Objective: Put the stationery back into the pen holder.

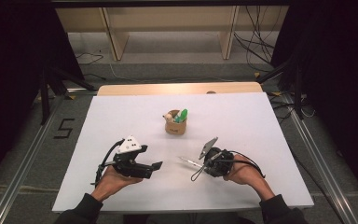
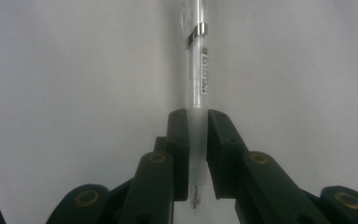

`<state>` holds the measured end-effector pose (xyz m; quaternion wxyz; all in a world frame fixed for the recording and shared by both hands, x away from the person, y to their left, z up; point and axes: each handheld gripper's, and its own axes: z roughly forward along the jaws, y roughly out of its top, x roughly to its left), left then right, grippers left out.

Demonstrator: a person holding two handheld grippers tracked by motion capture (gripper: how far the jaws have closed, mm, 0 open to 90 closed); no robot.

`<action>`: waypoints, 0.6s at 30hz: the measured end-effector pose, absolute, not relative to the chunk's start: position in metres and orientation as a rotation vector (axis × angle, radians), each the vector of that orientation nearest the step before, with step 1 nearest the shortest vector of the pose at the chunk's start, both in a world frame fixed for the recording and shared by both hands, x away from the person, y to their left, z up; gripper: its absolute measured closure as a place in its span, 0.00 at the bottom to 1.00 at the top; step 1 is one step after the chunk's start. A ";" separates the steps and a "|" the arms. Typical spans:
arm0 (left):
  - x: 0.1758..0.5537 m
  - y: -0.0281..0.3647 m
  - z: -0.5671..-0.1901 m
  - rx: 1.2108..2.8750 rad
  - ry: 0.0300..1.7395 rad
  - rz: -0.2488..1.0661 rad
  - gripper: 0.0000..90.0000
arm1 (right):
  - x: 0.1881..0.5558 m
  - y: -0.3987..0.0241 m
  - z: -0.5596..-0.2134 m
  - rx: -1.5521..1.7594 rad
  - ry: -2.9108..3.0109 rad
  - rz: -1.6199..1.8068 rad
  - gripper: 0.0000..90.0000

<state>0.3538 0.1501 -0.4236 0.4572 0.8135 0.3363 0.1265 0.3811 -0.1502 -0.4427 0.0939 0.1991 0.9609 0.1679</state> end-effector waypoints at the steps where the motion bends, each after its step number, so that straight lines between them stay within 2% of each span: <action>1: 0.354 0.150 -0.423 2.007 0.828 0.313 0.18 | 0.380 -0.151 -0.441 0.584 2.843 0.515 0.90; 18: 0.355 0.152 -0.416 1.996 0.883 0.341 0.18 | 0.349 -0.149 -0.435 0.264 2.554 0.570 0.89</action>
